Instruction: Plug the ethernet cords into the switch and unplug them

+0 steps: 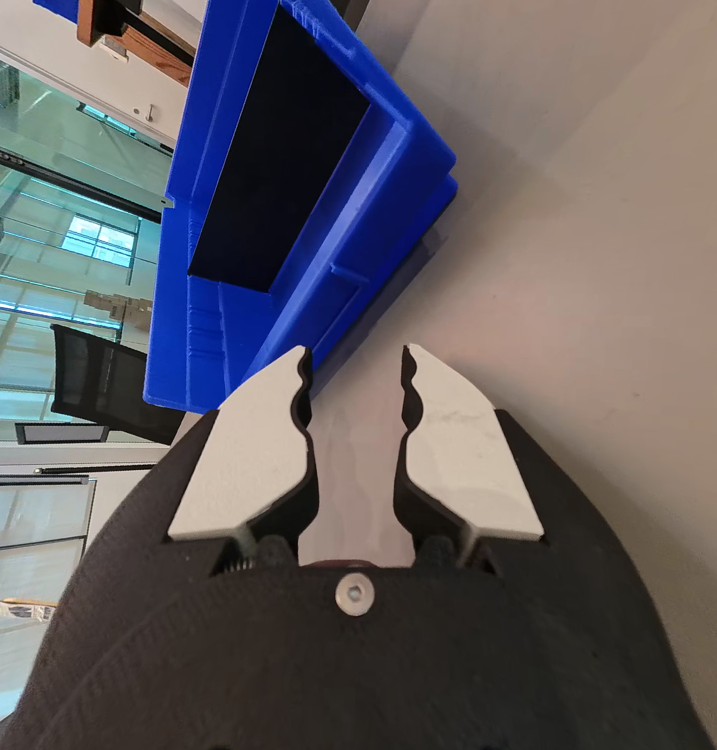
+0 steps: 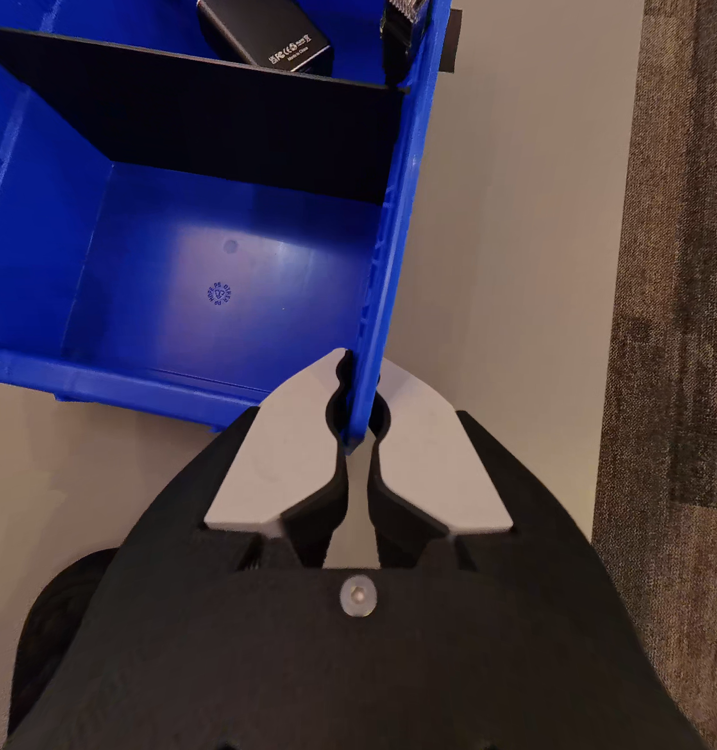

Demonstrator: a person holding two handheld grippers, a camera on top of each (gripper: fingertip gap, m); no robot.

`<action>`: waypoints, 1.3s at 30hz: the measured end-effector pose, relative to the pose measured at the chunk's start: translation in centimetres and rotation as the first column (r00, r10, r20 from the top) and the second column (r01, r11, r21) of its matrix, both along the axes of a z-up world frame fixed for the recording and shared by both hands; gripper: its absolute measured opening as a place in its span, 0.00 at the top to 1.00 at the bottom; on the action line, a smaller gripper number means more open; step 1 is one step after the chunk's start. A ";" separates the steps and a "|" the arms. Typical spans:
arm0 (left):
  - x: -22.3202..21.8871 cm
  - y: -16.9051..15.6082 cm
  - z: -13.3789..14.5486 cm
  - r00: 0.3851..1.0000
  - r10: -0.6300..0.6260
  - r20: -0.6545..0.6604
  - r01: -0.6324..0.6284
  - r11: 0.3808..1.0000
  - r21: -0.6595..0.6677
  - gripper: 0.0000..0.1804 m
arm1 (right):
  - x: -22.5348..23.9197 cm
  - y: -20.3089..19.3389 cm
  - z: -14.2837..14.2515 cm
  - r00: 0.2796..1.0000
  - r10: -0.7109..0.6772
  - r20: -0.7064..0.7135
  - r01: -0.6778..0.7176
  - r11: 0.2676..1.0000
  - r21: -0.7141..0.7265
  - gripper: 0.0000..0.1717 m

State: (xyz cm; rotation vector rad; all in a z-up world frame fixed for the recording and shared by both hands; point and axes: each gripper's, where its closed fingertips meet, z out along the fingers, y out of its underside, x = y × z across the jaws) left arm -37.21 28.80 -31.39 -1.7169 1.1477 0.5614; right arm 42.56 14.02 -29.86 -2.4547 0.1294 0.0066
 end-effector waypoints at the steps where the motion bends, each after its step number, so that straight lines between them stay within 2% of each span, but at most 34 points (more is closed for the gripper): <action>1: 0.0 0.0 0.0 1.000 0.000 -0.001 0.000 1.000 0.000 0.77 | -0.2 -0.1 0.0 1.000 -0.003 -0.004 0.003 1.000 -0.005 0.97; 9: -0.1 0.0 0.1 1.000 0.004 -0.004 -0.004 1.000 0.007 0.77 | -2.0 -0.8 0.0 1.000 0.000 0.017 0.001 0.999 -0.053 0.97; 16: -3.3 1.3 3.6 0.983 0.099 0.153 -0.111 0.991 0.074 0.73 | -2.7 -1.1 0.0 0.999 0.006 0.032 -0.004 0.998 -0.058 0.97; 22: -7.8 4.4 5.9 0.909 0.212 0.360 -0.244 0.969 0.044 0.63 | -2.8 -1.2 0.0 0.999 0.008 0.035 -0.006 0.998 -0.062 0.97; 27: -10.9 8.0 6.6 0.773 0.295 0.561 -0.326 0.944 -0.048 0.54 | -3.0 -1.2 0.0 0.999 0.009 0.037 -0.007 0.998 -0.066 0.97; 30: -11.0 9.9 5.7 0.726 0.330 0.603 -0.315 0.939 -0.136 0.56 | -3.1 -1.2 0.0 0.999 0.008 0.038 -0.006 0.998 -0.067 0.97; 32: -10.8 10.9 4.2 0.721 0.371 0.586 -0.310 0.928 -0.206 0.55 | -3.1 -1.2 0.0 0.999 0.006 0.036 -0.004 0.998 -0.066 0.97; 34: -10.7 11.6 3.1 0.739 0.385 0.552 -0.318 0.923 -0.219 0.61 | -3.0 -1.2 0.0 0.999 0.005 0.038 -0.003 0.998 -0.064 0.97; 35: -10.6 11.9 3.0 0.741 0.383 0.551 -0.317 0.924 -0.216 0.67 | -3.0 -1.2 -0.1 0.999 0.005 0.038 -0.003 0.998 -0.063 0.97; 39: -10.9 12.4 3.0 0.768 0.405 0.497 -0.365 0.913 -0.181 0.76 | -3.0 -1.2 -0.1 0.999 0.005 0.037 -0.002 0.998 -0.062 0.97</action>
